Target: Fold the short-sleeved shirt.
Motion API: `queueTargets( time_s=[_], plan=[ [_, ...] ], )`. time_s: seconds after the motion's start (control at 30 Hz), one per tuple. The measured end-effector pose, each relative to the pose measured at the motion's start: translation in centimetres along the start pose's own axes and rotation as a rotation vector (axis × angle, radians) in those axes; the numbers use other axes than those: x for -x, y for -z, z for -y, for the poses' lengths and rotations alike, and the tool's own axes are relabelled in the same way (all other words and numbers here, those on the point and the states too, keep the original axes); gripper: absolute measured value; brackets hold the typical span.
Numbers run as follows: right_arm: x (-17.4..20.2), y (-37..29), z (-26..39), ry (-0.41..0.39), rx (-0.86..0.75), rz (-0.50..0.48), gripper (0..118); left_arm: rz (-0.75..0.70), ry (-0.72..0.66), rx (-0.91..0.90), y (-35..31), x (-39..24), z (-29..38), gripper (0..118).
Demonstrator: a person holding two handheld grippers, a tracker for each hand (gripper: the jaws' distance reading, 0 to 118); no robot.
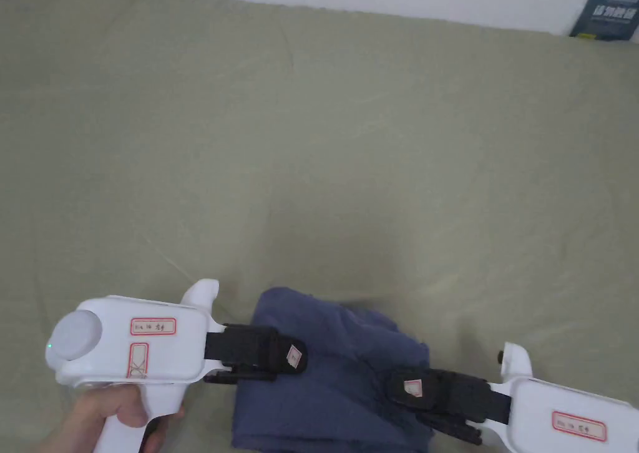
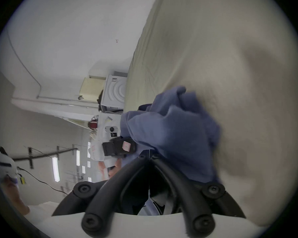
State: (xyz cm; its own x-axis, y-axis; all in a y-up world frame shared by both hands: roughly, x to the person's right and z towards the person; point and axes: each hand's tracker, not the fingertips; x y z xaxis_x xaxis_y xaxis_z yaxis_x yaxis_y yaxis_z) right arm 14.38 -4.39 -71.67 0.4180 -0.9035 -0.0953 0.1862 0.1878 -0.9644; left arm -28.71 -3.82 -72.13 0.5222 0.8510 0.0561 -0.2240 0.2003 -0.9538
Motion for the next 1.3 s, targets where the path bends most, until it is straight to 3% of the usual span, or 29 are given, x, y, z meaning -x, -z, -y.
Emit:
queueTargets(
  time_s=[0.1, 0.17, 0.4, 0.57, 0.67, 0.7, 0.73, 0.77, 0.93, 1.0, 1.03, 1.07, 1.1, 1.13, 1.23, 1.3],
  plan=[
    [2.2, -1.4, -0.5, -0.151, -0.047, 0.139, 1, -0.085, 0.007, -0.073, -5.0, 0.1, -0.5, 29],
    [3.0, -2.2, -0.9, -0.186, -0.058, 0.175, 1, -0.143, 0.001, -0.117, -9.6, 1.1, -1.1, 29],
    [3.9, -3.4, -2.6, -0.202, -0.126, 0.207, 1, -0.386, -0.059, -0.198, -25.9, 7.0, -5.0, 29],
    [4.6, -3.1, -3.7, -0.186, -0.169, 0.211, 1, -0.389, -0.152, -0.173, -30.2, 11.8, -8.0, 29],
    [5.1, -2.8, -3.9, -0.191, -0.171, 0.221, 1, -0.392, -0.115, -0.176, -30.3, 12.2, -9.0, 33],
    [5.2, -2.7, -4.0, -0.193, -0.169, 0.222, 1, -0.369, -0.118, -0.168, -30.2, 12.3, -9.2, 46],
    [5.2, -2.7, -4.0, -0.194, -0.165, 0.218, 1, -0.38, -0.118, -0.172, -30.2, 12.2, -9.4, 77],
    [5.1, -2.8, -4.0, -0.191, -0.165, 0.221, 1, -0.397, -0.114, -0.176, -30.3, 12.0, -9.4, 118],
    [5.5, -3.3, -3.4, -0.201, -0.179, 0.211, 1, -0.518, -0.082, -0.266, -32.2, 10.8, -8.1, 118],
    [5.9, -3.7, -3.3, -0.219, -0.19, 0.224, 1, -0.612, -0.062, -0.333, -31.9, 8.0, -6.3, 108],
    [6.1, -4.1, -3.2, -0.23, -0.199, 0.229, 1, -0.617, -0.03, -0.375, -31.7, 6.7, -5.3, 78],
    [6.5, -4.4, -3.1, -0.243, -0.208, 0.234, 1, -0.614, -0.01, -0.404, -31.2, 5.6, -4.6, 8],
    [7.0, -4.8, -3.0, -0.268, -0.229, 0.262, 1, -0.657, -0.004, -0.436, -30.2, 4.2, -3.9, 0],
    [7.7, -5.1, -2.8, -0.308, -0.248, 0.299, 1, -0.719, 0.023, -0.502, -29.2, 3.7, -3.4, 0],
    [10.2, -5.8, -2.3, -0.42, -0.324, 0.435, 1, -0.613, 0.083, -0.519, -25.5, -0.2, -2.7, 0],
    [12.2, -6.1, -2.0, -0.508, -0.369, 0.533, 1, -0.633, 0.201, -0.538, -19.7, -6.6, -0.8, 0]
  ],
)
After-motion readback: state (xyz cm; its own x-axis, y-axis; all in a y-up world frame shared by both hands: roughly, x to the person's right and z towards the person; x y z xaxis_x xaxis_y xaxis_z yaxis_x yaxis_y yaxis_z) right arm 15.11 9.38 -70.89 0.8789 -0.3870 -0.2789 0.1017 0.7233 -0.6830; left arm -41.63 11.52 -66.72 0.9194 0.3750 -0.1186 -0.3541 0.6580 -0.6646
